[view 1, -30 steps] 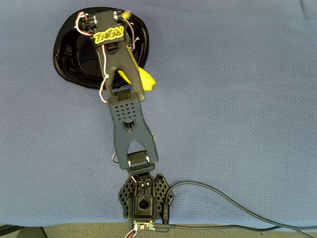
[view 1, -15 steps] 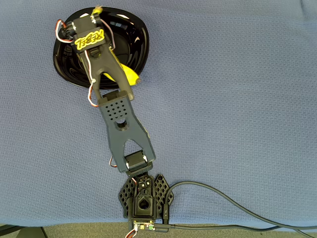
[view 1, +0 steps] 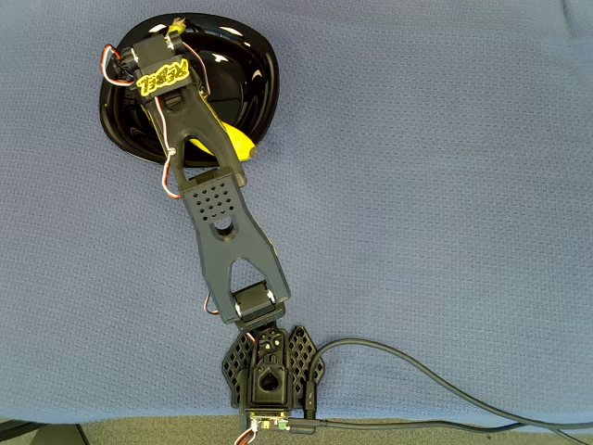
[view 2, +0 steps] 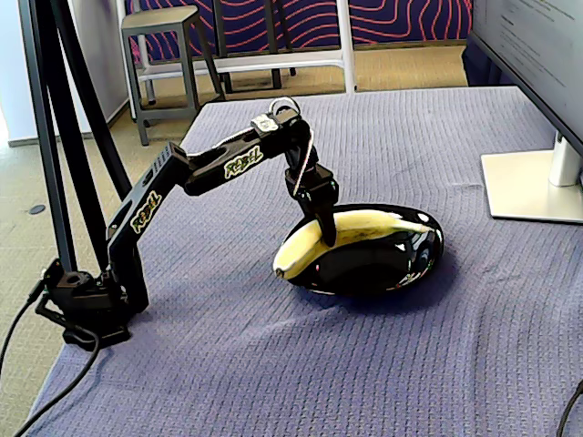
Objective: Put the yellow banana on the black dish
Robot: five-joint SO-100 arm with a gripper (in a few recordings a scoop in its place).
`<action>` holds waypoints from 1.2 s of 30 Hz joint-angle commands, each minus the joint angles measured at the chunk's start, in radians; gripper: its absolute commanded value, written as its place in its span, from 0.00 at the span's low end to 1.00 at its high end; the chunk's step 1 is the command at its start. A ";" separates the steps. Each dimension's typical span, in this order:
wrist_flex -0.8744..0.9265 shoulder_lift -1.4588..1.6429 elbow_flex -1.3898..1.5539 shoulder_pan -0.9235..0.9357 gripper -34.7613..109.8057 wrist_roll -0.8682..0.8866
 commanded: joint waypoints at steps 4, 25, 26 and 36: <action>-0.084 0.046 -0.080 -0.005 0.24 -0.006; -0.074 0.066 -0.040 -0.029 0.35 -0.021; -0.066 0.066 -0.040 -0.029 0.39 -0.018; -0.044 0.064 -0.043 -0.025 0.46 -0.006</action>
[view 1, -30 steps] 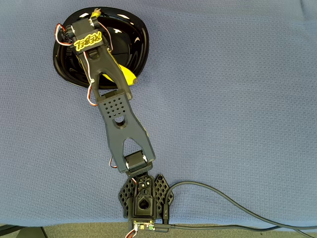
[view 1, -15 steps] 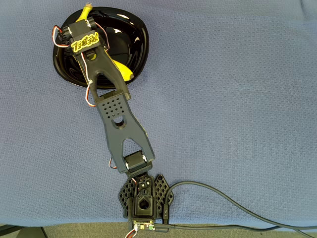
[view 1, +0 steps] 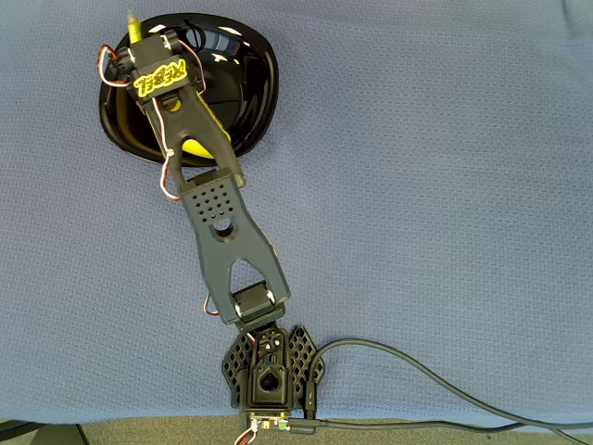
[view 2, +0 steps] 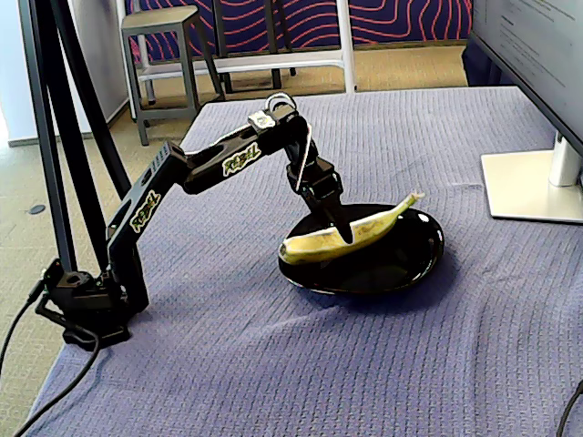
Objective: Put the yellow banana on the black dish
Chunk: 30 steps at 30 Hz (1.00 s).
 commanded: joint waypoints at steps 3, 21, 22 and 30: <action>0.009 0.074 -0.051 -0.005 0.45 0.008; -0.207 0.830 0.699 0.279 0.24 -0.676; -0.236 0.879 0.769 0.301 0.24 -0.755; -0.538 1.278 1.301 0.407 0.24 -1.190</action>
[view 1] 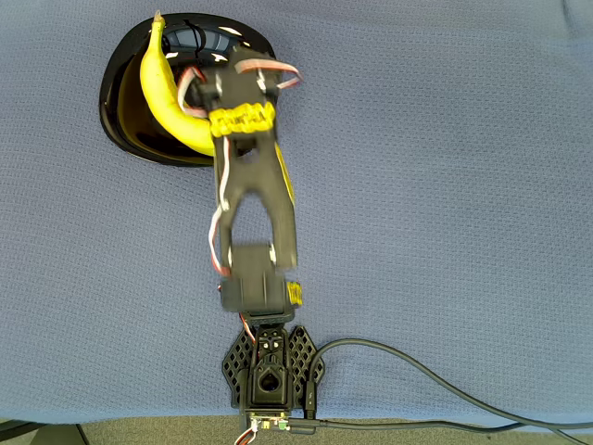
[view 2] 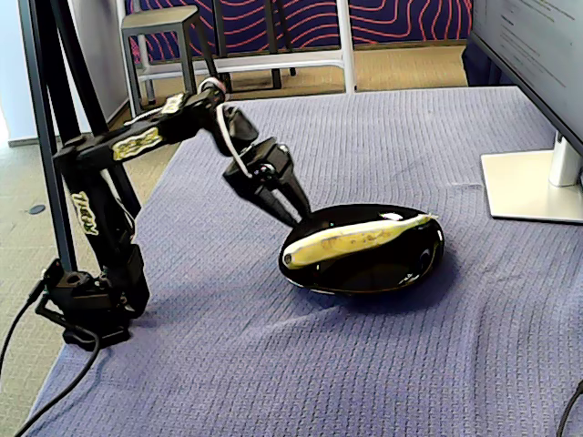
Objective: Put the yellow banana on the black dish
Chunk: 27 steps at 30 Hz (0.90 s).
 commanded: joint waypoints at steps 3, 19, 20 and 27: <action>-0.209 0.391 0.394 0.038 0.24 -0.178; -0.334 0.857 0.959 0.052 0.24 -0.439; -0.348 0.861 0.985 0.060 0.24 -0.430; -0.296 0.896 1.083 0.080 0.24 -0.436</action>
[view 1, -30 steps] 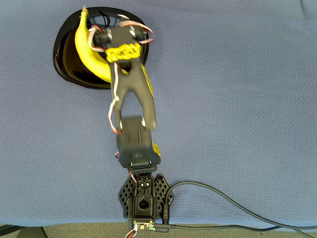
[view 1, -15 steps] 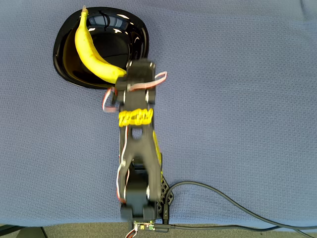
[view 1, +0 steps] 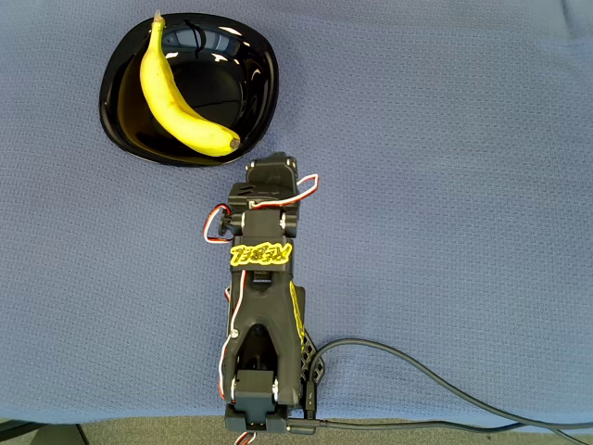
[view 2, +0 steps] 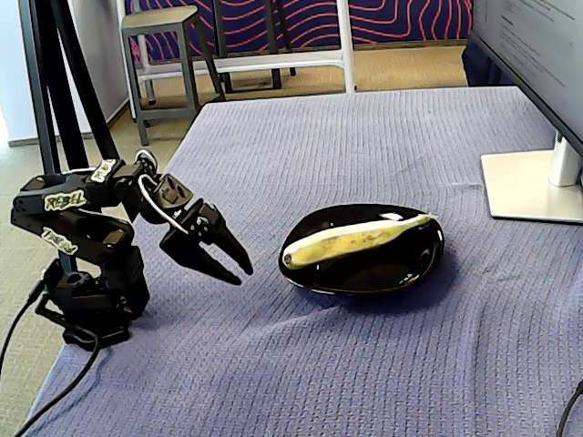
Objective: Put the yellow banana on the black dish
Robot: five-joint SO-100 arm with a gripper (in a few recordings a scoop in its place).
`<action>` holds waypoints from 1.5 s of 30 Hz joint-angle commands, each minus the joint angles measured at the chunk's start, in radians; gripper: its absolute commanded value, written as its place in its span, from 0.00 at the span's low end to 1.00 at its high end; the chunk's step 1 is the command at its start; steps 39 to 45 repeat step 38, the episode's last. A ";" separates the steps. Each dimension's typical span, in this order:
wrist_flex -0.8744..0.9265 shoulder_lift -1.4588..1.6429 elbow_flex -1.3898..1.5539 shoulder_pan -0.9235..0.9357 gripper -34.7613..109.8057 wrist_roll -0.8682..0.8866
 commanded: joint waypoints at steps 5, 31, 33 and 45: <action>0.078 0.121 0.048 -0.006 0.24 0.002; 0.206 0.281 0.147 -0.003 0.24 0.012; 0.207 0.278 0.147 -0.009 0.24 0.021; 0.207 0.278 0.149 0.003 0.24 0.026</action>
